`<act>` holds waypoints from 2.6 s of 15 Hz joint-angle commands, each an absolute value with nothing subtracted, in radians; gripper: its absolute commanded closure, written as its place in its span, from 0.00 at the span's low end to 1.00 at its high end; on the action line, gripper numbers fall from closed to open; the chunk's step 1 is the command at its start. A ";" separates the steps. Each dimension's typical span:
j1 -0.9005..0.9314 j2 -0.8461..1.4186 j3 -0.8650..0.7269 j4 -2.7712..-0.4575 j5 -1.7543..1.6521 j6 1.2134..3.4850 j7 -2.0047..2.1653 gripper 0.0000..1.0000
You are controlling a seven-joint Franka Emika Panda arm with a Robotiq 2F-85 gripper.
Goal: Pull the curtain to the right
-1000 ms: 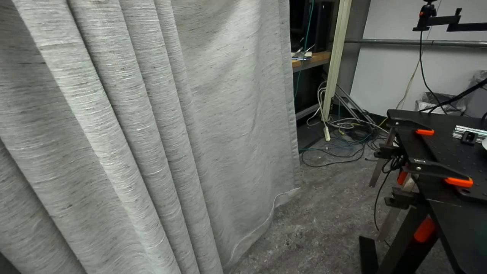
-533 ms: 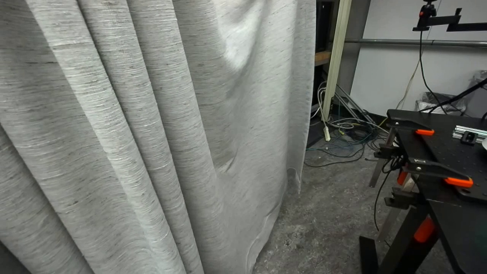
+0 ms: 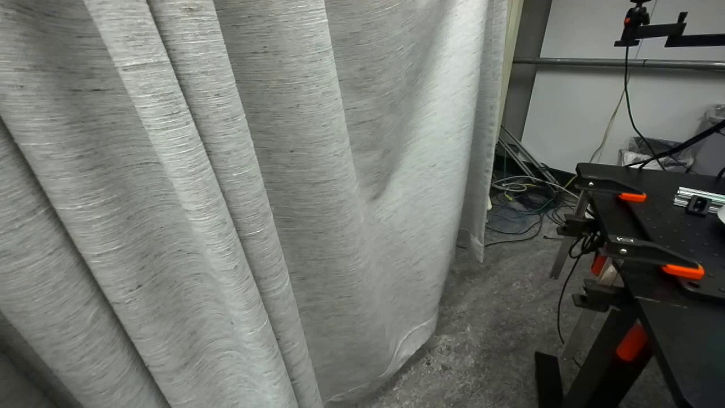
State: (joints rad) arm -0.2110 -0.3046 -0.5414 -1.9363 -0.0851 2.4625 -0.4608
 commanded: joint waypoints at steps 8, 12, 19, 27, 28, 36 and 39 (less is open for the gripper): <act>-0.259 0.023 -0.880 -1.539 0.440 2.220 -0.704 0.99; -0.411 0.175 -0.901 -1.442 0.639 2.114 -0.742 0.99; -0.769 0.381 -0.715 -1.225 0.718 1.990 -0.655 0.99; -1.090 0.546 -0.393 -1.030 0.635 1.984 -0.520 0.99; -1.117 0.563 -0.363 -1.011 0.616 1.983 -0.500 0.99; -1.229 0.643 -0.264 -0.910 0.533 1.961 -0.374 0.99; -1.194 0.663 -0.337 -0.900 0.568 1.940 -0.351 0.99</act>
